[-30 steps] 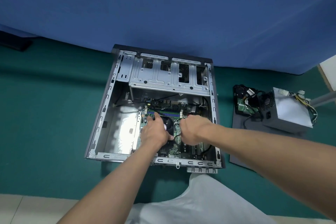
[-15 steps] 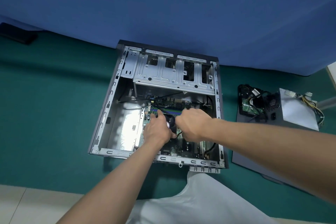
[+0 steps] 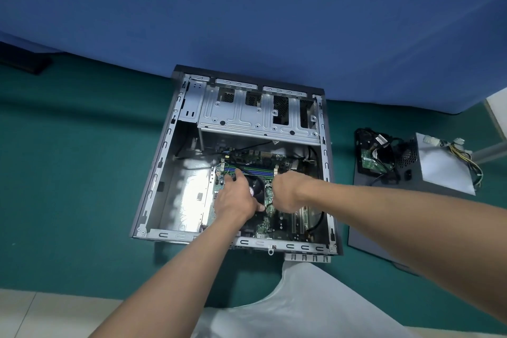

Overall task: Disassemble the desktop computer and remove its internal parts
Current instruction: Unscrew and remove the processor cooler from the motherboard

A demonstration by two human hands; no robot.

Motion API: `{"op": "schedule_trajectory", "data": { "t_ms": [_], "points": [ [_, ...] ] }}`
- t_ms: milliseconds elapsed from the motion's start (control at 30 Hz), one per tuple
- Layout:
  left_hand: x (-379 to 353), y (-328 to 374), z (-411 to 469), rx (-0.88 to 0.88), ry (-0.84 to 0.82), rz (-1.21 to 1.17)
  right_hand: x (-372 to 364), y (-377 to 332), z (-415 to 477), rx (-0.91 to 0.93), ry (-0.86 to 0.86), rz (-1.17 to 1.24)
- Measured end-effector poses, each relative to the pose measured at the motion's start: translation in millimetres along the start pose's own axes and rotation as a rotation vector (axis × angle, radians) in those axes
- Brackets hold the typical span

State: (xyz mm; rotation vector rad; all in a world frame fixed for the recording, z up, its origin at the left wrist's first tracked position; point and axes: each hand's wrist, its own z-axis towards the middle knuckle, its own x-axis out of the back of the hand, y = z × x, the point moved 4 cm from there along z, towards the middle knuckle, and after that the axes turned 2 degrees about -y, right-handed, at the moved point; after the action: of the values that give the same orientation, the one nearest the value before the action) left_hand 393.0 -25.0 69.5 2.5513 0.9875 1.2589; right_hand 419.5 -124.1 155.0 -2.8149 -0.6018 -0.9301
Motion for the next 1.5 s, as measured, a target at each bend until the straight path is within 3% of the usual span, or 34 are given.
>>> {"op": "schedule_trajectory", "data": {
  "t_ms": [233, 333, 433, 533, 600, 667, 733, 800, 1033, 1100, 1233, 1367, 1500],
  "points": [
    [0, 0, -3, -0.015, 0.022, 0.035, -11, -33, -7, 0.385, 0.051, -0.874],
    [1, 0, -3, -0.014, 0.025, 0.027, -9, -33, -9, 0.469, 0.130, -0.967],
    [2, 0, -4, -0.003, 0.018, 0.014, -1, -30, -7, 0.316, 0.203, -0.547],
    [3, 0, -4, 0.016, -0.009, -0.005, 3, -10, -5, -0.102, 0.208, 0.311],
    [2, 0, -3, 0.016, -0.014, -0.013, -11, 2, -7, -0.398, 0.007, 1.015],
    [2, 0, -3, 0.012, -0.008, -0.013, -23, 0, -13, -0.503, -0.200, 1.256],
    [2, 0, -2, 0.011, -0.006, -0.012, -26, 0, -10, -0.466, -0.189, 1.165],
    [2, 1, -2, 0.011, -0.003, -0.001, -23, 0, -5, -0.362, -0.083, 0.905],
    [2, 3, -3, 0.011, 0.005, 0.027, -9, -16, -13, 0.236, 0.097, -0.658],
    [2, 3, -4, 0.007, 0.014, 0.028, -11, -21, -16, 0.382, 0.145, -0.908],
    [3, 1, -5, -0.002, 0.020, 0.016, -10, -26, -12, 0.310, 0.196, -0.807],
    [4, 3, -8, -0.022, -0.036, 0.032, 2, -8, -10, 0.110, 0.186, -0.319],
    [3, 11, -20, -0.197, 0.072, 0.276, 24, 31, -10, 0.005, 0.247, 0.110]
  ]
}}
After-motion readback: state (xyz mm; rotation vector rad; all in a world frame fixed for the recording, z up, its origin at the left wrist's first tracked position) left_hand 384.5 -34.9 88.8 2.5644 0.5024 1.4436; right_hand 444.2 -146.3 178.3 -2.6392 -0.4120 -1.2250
